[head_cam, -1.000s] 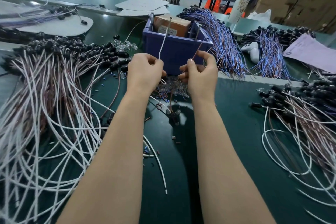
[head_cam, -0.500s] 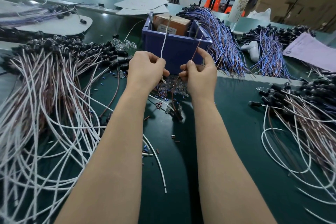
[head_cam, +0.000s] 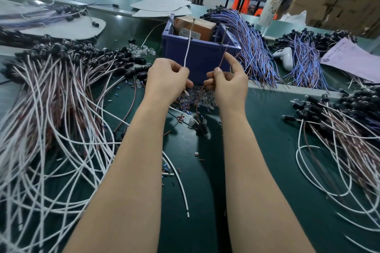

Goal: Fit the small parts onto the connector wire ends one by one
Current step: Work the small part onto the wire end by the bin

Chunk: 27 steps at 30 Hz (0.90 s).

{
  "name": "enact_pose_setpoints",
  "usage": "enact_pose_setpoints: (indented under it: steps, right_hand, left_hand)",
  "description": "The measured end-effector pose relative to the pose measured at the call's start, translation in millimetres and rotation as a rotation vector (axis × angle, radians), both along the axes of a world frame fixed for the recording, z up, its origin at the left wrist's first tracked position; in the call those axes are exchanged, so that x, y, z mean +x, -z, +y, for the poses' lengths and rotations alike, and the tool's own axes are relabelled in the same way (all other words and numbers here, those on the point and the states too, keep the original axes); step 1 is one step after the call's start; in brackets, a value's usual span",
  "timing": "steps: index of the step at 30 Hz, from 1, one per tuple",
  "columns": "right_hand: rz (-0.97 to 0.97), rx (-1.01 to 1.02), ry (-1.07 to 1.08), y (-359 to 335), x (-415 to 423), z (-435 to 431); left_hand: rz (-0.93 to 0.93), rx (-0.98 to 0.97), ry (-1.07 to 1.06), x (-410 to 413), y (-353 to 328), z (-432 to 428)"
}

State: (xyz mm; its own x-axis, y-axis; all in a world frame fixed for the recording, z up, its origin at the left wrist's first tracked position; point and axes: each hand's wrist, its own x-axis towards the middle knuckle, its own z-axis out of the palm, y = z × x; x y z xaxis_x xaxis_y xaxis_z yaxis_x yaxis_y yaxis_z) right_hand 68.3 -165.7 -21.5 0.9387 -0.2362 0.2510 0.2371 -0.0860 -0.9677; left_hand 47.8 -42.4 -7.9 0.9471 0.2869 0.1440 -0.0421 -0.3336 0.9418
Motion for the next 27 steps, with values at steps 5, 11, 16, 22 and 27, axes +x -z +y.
enact_pose_setpoints:
  steps: [5,11,16,22,27]
  right_hand:
    - [-0.017,-0.051,0.008,-1.3,-2.2,2.5]
    - [-0.025,-0.03,0.044,-1.3,-3.4,4.5]
    - [-0.021,-0.057,0.003,-2.0,-4.5,4.6]
    - [-0.008,-0.032,-0.003,-2.7,-3.8,1.8]
    - [-0.01,-0.032,-0.003,-2.5,-3.5,2.4]
  left_hand:
    - [0.001,0.004,0.003,0.7,0.4,0.2]
    - [0.003,0.021,0.004,0.4,-0.3,-0.5]
    - [-0.005,0.014,0.018,-0.5,-1.1,-1.5]
    - [-0.006,0.029,0.021,-0.6,-1.0,-2.1]
    - [0.002,0.049,0.005,-1.5,-1.1,-2.0]
